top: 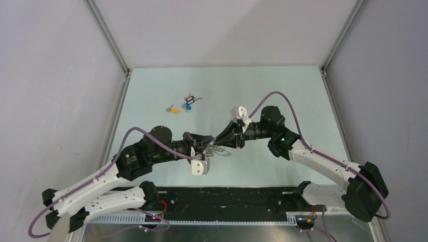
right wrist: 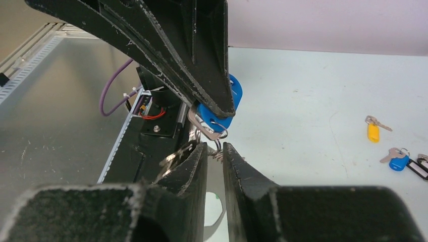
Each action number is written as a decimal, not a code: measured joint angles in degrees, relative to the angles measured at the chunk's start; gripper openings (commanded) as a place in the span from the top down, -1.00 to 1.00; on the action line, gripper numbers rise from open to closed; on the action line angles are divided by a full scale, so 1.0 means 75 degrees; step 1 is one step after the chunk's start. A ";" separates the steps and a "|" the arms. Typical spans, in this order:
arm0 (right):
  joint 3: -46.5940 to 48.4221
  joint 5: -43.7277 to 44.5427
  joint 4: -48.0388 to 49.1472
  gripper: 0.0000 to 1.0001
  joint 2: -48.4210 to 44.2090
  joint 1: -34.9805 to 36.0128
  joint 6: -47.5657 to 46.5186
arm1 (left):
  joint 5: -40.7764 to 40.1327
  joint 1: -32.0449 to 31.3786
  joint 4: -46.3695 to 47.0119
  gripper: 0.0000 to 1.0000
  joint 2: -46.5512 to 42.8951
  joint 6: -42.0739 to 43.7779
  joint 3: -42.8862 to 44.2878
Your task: Remove the keys from the keyring
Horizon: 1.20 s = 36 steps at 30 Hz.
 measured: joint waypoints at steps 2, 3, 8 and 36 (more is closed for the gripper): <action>0.0000 -0.0055 0.0009 0.79 0.0003 0.0000 0.0026 | 0.0000 0.0000 0.0003 0.99 -0.0026 0.0003 0.0006; 0.0000 -0.0087 0.0035 0.96 0.0006 0.0000 0.0052 | 0.0000 0.0000 0.0003 0.99 -0.0041 0.0003 0.0012; 0.0000 -0.0128 0.0119 1.00 0.0009 0.0000 0.0184 | -0.0003 0.0000 -0.0003 1.00 -0.0099 0.0003 0.0015; -0.0551 0.2040 -0.0064 1.00 -0.1116 -0.0527 0.2162 | -0.0283 0.0000 0.0181 0.99 -0.0734 -0.0638 -0.0484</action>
